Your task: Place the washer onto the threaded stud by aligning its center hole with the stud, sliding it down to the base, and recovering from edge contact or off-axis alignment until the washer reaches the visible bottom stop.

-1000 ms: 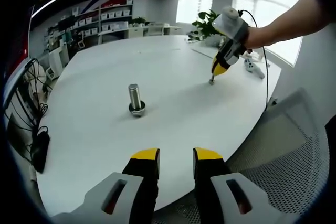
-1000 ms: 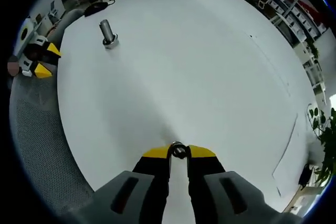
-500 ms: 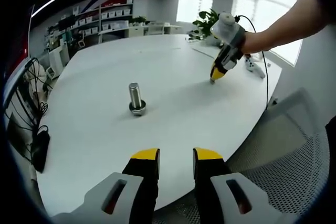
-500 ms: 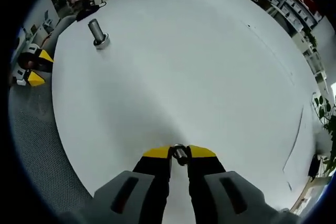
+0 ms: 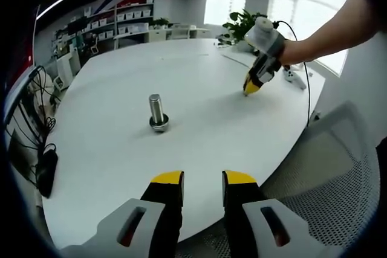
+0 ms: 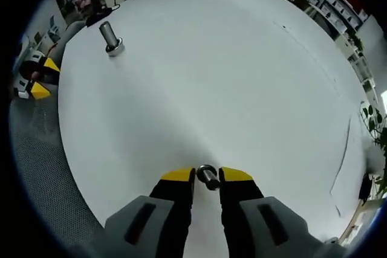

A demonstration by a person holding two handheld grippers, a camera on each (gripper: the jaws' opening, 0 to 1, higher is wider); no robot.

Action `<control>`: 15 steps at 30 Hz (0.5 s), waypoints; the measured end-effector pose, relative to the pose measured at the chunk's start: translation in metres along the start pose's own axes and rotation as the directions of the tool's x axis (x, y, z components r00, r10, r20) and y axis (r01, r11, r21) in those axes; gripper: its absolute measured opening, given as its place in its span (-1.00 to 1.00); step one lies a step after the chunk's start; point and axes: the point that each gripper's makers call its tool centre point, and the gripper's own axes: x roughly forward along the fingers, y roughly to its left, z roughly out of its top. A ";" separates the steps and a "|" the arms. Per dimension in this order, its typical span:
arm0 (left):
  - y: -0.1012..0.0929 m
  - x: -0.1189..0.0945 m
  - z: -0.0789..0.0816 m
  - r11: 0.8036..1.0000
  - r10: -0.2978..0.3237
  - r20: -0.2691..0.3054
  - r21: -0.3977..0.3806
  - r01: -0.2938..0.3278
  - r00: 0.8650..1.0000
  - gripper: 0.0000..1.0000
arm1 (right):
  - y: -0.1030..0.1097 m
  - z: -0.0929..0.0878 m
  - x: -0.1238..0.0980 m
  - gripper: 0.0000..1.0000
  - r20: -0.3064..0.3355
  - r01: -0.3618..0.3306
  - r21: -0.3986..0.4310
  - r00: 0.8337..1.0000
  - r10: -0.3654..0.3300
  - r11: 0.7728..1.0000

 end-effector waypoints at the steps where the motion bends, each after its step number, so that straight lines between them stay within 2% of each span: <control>1: 0.000 0.000 0.000 1.000 0.001 -0.001 0.000 -0.001 1.000 -0.54 | 0.000 0.000 -0.001 -0.60 0.004 0.004 0.002 1.000 -0.004 1.000; 8: 0.000 0.000 0.000 1.000 0.001 -0.002 0.004 -0.001 1.000 -0.53 | 0.000 -0.001 -0.007 -0.57 0.038 0.003 0.041 0.999 -0.004 0.999; 15: -0.001 0.001 -0.002 1.000 -0.002 -0.011 0.006 0.002 1.000 -0.53 | 0.001 -0.006 -0.013 -0.53 0.063 0.013 0.034 0.998 -0.015 0.999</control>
